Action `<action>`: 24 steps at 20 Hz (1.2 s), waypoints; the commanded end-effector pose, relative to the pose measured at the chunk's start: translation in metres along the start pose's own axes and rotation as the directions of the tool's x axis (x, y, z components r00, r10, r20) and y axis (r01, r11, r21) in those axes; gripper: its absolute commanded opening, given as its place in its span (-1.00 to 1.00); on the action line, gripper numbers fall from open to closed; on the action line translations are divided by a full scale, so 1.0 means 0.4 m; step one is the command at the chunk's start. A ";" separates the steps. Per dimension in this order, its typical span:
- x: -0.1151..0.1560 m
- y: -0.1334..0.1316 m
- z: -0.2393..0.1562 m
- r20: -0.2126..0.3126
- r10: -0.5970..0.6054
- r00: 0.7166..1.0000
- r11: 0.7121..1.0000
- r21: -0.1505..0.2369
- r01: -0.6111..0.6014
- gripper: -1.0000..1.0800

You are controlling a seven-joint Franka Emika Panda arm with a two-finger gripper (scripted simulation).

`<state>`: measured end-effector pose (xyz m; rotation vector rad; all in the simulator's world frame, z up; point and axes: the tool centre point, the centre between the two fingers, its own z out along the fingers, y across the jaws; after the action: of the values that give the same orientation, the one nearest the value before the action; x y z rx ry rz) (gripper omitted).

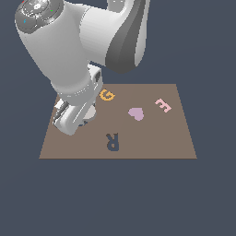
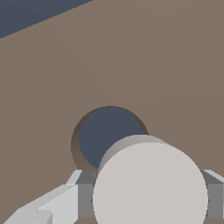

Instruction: Insert a designated object into the corresponding slot on a board.

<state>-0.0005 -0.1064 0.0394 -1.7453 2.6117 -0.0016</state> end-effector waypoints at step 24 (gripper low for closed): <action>0.050 -0.053 -0.004 0.000 0.498 0.867 0.867 -0.001 -0.498 -1.00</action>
<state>0.0114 -0.1327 0.0406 -1.0247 2.9702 0.0008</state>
